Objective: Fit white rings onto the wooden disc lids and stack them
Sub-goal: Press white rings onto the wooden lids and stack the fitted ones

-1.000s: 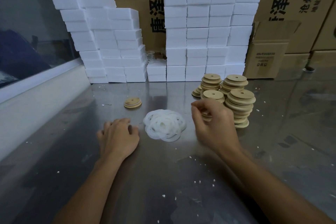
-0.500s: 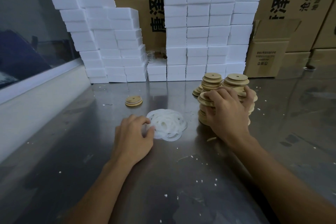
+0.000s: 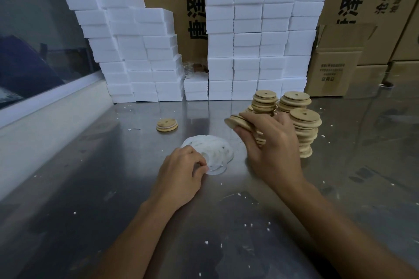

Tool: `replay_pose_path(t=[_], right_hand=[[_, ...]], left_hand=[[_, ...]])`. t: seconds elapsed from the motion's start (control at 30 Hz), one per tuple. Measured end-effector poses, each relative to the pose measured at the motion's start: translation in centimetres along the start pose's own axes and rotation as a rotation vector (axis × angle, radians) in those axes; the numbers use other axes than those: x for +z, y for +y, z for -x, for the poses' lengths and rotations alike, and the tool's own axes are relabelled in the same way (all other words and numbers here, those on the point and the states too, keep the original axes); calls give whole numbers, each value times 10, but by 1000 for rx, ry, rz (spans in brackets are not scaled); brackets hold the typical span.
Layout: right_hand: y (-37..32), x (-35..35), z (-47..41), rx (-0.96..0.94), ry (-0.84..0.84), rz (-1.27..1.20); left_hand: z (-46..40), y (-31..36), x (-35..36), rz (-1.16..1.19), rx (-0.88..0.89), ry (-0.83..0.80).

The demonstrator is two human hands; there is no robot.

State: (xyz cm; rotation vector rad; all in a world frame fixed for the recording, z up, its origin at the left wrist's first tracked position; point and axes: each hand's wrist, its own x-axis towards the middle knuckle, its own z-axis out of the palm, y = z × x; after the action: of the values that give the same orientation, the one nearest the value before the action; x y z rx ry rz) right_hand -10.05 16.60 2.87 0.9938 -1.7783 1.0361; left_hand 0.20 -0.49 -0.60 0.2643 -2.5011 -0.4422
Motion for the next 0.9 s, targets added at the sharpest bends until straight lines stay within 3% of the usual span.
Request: replay_pose_path(t=[0.2,0.4,0.6,0.9], right_hand=[[-10,3,6,166,-49,-184],[-6,3,2,641,-98,-522],[-4,2,-1,944,-79,-781],[-9,4,-2,919,-130,-758]], left_hand=[[2,2,-1,-16,2,13],[3,3,-4,-80,39,9],[2,3,-7,-43,-1,-47],[3,6,-10,-68,69,-71]])
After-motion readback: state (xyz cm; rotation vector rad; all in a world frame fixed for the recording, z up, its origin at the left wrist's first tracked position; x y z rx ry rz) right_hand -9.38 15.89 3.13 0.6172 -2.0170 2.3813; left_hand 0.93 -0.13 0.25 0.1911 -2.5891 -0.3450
